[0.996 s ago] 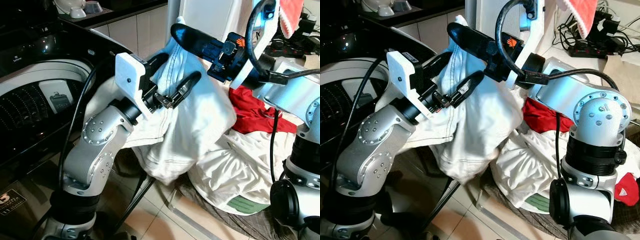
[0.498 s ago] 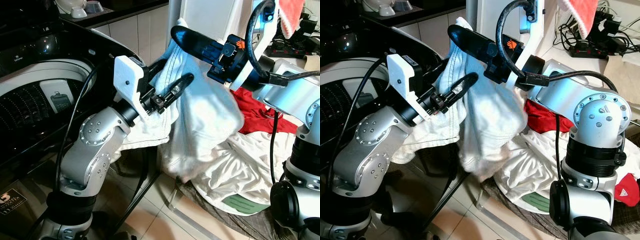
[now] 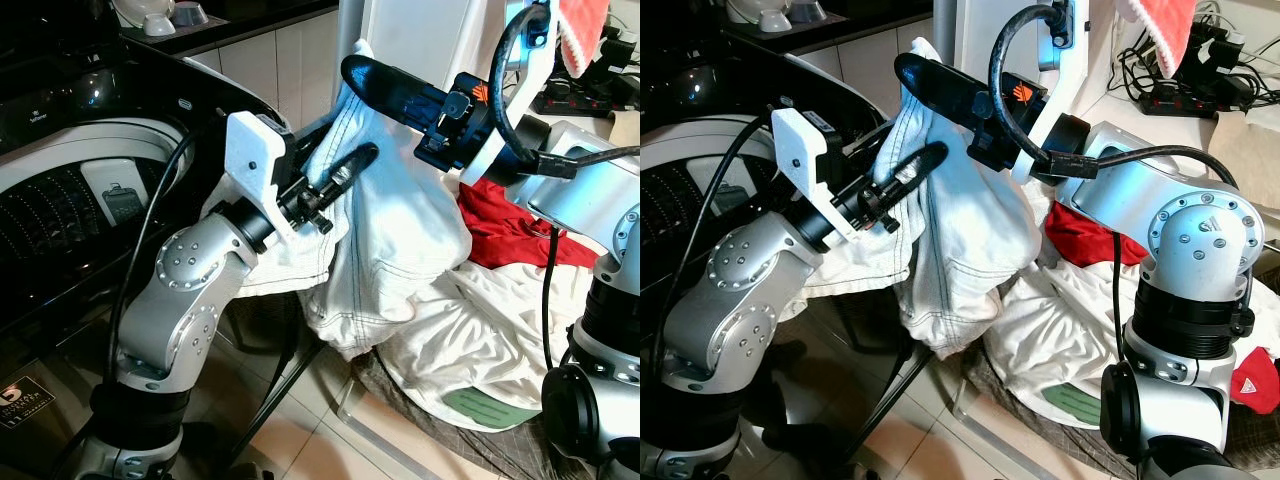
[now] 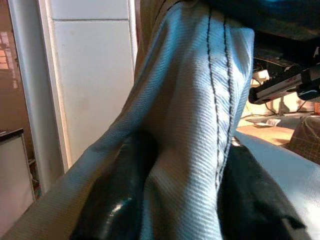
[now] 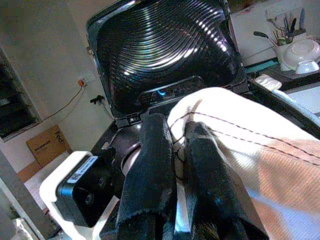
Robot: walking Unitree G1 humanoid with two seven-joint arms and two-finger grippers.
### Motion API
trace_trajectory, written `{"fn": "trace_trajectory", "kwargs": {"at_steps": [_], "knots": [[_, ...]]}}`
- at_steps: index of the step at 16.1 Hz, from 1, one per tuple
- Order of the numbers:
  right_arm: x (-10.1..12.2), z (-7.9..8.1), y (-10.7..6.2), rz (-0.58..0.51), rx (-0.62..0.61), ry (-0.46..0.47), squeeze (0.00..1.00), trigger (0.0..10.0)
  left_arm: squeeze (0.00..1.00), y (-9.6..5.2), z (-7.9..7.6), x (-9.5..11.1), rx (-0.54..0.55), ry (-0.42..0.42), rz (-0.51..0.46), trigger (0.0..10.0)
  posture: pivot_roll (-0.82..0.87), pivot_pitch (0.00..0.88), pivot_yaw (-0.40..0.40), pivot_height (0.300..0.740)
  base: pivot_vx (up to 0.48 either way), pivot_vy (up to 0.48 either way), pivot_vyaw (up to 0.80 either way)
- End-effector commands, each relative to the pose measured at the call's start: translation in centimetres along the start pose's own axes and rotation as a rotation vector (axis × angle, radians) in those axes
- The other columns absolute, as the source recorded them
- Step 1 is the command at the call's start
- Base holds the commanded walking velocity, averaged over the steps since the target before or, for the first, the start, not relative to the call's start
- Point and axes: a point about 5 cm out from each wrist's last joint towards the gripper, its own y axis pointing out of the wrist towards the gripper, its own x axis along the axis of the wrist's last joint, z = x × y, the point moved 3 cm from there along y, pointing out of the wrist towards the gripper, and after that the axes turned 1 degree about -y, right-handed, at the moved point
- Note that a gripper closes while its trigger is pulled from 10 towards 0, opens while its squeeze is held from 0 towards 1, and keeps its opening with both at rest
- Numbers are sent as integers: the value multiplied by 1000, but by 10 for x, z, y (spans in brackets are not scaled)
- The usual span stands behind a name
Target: Clothes washing
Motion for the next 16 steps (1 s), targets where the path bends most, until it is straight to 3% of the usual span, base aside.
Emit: {"fn": "trace_trajectory", "kwargs": {"at_steps": [1, 2, 3, 5, 6, 7, 8, 9, 10, 11, 12, 13, 14, 15, 16], "knots": [[10, 11, -2, -44, 34, -44, 0, 0, 0, -1, 7, -3, 26, -10, 22, 0, -27, 0, 1, 740, 0, 0, 0], [9, 10, -2, -43, 28, -47, 0, 0, 0, -1, 9, -3, 35, -6, 22, 0, -27, 0, 1, 740, 0, 0, 0], [9, 9, -2, -43, 26, -49, 0, 784, 0, -1, 13, -3, 49, 2, 27, 0, -27, 0, 2, 740, 0, 0, 0], [9, 9, -2, -45, 22, -57, 0, 3804, 0, -2, 26, -2, 109, 25, 39, 0, -27, 0, 2, 740, 0, 0, 0], [9, 10, -2, -45, 22, -59, 0, 4510, 0, -2, 31, -2, 132, 32, 42, 0, -27, 0, 2, 740, 0, 0, 0], [8, 9, -2, -45, 18, -65, 0, 10000, 0, -2, 44, 0, 190, 58, 47, 0, -26, 0, 7, 740, 0, 0, 0], [8, 9, -2, -44, 11, -71, 298, 10000, 0, -3, 56, 1, 238, 87, 57, 0, -26, 0, 8, 740, 0, 0, 0], [8, 9, -1, -52, 21, -58, 902, 10000, 0, -3, 69, 4, 287, 130, 74, 0, -25, 0, 9, 740, 0, 0, 0], [7, 9, -1, -49, 27, -61, 1000, 10000, 0, -4, 94, 13, 392, 193, 78, 0, -23, 0, 6, 740, 0, 0, 0], [7, 9, 0, -46, 28, -64, 1000, 10000, 0, -5, 106, 18, 442, 226, 78, 0, -20, 0, 4, 740, 0, 0, 0], [1, 8, 1, -4, 1, -120, 1000, 10000, 0, -5, 130, 33, 520, 310, 77, 0, -18, 0, 1, 740, 0, 0, 0], [-15, 8, 4, 99, -26, -228, 0, 10000, 0, -6, 157, 53, 623, 414, 95, 0, -13, 0, -1, 740, 0, 0, 0], [-33, 10, 5, 199, -35, -343, 0, 10000, 0, -9, 187, 73, 765, 498, 134, 0, -11, 0, 0, 740, 0, 0, 0], [-38, 10, 6, 215, -38, -371, 0, 10000, 0, -12, 199, 80, 820, 534, 151, 0, -10, 0, 1, 740, 0, 0, 0], [-45, 11, 9, 219, -42, -400, 0, 10000, 0, -22, 220, 97, 963, 666, 205, 0, -14, 0, 8, 740, 0, 0, 0]]}}
